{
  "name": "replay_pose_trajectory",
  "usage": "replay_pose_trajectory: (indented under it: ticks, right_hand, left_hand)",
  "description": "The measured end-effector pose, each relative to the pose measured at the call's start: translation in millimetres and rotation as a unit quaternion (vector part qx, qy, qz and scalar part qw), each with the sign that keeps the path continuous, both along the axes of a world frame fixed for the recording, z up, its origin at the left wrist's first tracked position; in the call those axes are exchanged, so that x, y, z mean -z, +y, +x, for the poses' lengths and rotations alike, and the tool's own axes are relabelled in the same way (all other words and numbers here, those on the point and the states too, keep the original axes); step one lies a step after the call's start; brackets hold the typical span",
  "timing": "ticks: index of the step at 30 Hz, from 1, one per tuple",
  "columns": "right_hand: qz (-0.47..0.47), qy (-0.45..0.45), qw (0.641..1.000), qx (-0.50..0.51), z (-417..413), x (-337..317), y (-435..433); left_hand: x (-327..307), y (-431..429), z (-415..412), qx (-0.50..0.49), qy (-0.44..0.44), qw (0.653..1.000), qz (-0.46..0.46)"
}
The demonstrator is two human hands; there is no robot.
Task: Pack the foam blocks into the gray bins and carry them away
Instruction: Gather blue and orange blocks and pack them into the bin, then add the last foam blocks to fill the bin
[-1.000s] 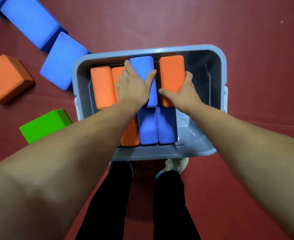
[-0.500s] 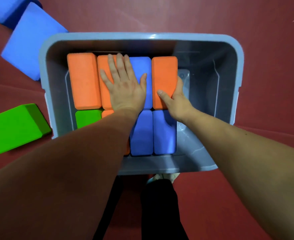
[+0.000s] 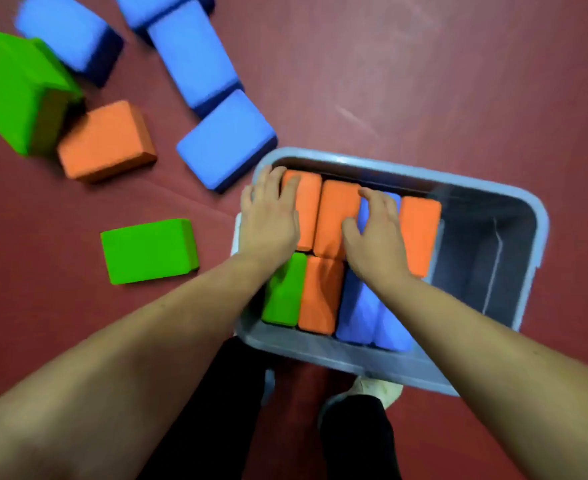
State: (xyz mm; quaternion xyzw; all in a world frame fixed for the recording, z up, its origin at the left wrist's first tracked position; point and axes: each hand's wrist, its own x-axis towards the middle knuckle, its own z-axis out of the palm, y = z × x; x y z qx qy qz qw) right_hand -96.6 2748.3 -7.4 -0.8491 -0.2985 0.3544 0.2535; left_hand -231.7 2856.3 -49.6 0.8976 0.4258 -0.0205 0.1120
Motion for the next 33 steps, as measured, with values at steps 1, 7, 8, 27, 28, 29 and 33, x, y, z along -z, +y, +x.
replay_pose_trajectory:
  ticks: [1, 7, 8, 27, 28, 29, 33]
  right_hand:
    - [0.036, 0.010, 0.999, -0.013, -15, -6, 16]
    - [0.047, 0.350, 0.928, 0.120, -143, 15, 146]
    - [0.013, 0.436, 0.882, 0.177, -161, 22, 164]
    - [-0.110, 0.368, 0.823, 0.419, -234, 265, 284]
    - [-0.113, 0.372, 0.824, 0.413, -233, 266, 283]
    - [-0.113, 0.383, 0.825, 0.399, -229, 266, 282]
    - [-0.104, 0.428, 0.814, 0.380, -224, 250, 267]
  left_hand:
    - [-5, 19, -26, -0.035, 0.013, 0.999, 0.010]
    - [34, 132, -195, -0.074, 0.295, 0.943, -0.137]
    - [45, 144, -213, -0.028, 0.351, 0.921, -0.167]
    - [209, 182, -225, 0.374, 0.491, 0.766, -0.181]
    - [212, 180, -227, 0.369, 0.501, 0.764, -0.172]
    - [211, 181, -229, 0.354, 0.512, 0.762, -0.175]
    - [190, 203, -251, 0.225, 0.530, 0.774, -0.262]
